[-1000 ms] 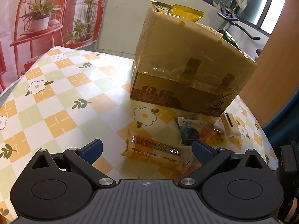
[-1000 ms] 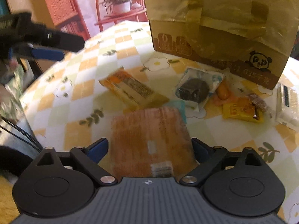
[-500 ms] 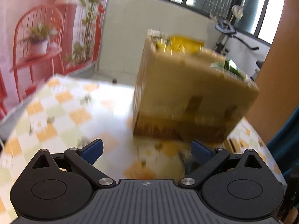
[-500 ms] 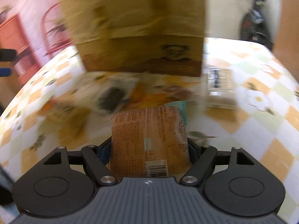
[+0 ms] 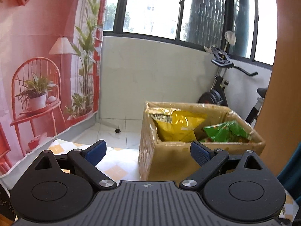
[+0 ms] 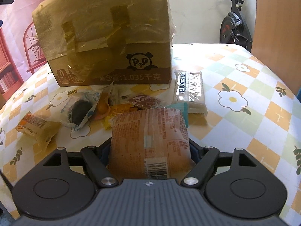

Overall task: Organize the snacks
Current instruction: 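Close the left tool on the black-filled snack pack while the right tool holds the bread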

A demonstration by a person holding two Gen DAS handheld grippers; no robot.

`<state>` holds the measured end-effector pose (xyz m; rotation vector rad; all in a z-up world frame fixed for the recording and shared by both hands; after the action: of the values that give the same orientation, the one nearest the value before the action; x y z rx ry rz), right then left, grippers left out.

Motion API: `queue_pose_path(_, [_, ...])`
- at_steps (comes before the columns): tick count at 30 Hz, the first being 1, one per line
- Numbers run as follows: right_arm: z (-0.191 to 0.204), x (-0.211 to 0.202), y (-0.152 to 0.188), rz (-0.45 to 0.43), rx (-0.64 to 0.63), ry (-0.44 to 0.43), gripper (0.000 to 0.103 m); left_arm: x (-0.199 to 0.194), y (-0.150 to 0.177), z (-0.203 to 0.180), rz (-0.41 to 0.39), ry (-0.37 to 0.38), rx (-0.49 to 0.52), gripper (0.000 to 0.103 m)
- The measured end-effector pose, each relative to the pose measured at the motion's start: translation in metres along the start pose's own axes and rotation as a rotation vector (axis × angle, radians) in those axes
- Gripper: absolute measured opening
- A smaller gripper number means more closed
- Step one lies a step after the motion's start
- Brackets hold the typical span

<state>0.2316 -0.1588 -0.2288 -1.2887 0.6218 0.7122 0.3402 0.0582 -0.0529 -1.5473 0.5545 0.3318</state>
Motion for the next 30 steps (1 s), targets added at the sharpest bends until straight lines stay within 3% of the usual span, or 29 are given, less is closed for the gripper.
queue_pose_path(5, [0.002, 0.003, 0.003, -0.028, -0.014, 0.012, 0.08, 0.027, 0.047, -0.003, 0.142, 0.045, 0.055, 0.097])
queue_pose_path(9, [0.002, 0.004, 0.005, -0.041, -0.03, 0.019, 0.081, 0.049, 0.095, -0.004, 0.28, 0.071, 0.036, 0.094])
queue_pose_path(13, [0.005, 0.004, 0.007, -0.052, -0.048, 0.037, 0.081, 0.062, 0.126, -0.009, 0.357, 0.101, -0.006, 0.092])
queue_pose_path(16, [0.006, 0.005, 0.007, -0.052, -0.062, 0.047, 0.081, 0.069, 0.134, -0.021, 0.386, 0.15, -0.032, 0.091])
queue_pose_path(22, [0.006, 0.005, 0.009, -0.061, -0.067, 0.049, 0.081, 0.091, 0.152, -0.075, 0.442, 0.256, 0.037, 0.091])
queue_pose_path(27, [0.005, 0.005, 0.01, -0.071, -0.071, 0.041, 0.081, 0.11, 0.167, -0.102, 0.476, 0.269, 0.06, 0.091])
queue_pose_path(30, [0.004, 0.004, 0.01, -0.076, -0.069, 0.035, 0.081, 0.119, 0.173, -0.112, 0.491, 0.249, 0.081, 0.076])
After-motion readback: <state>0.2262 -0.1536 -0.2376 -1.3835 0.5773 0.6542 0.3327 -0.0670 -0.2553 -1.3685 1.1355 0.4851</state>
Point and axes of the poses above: each gripper's, at about its wrist camera, not at the fingertips, and x roughly the way its jaws point, z to its left, y to its underside, the point moved 5 cm from there along x, roughly the way its jaws point, and after that the axes turned 7 degrees about z, right-handed, at the moved point
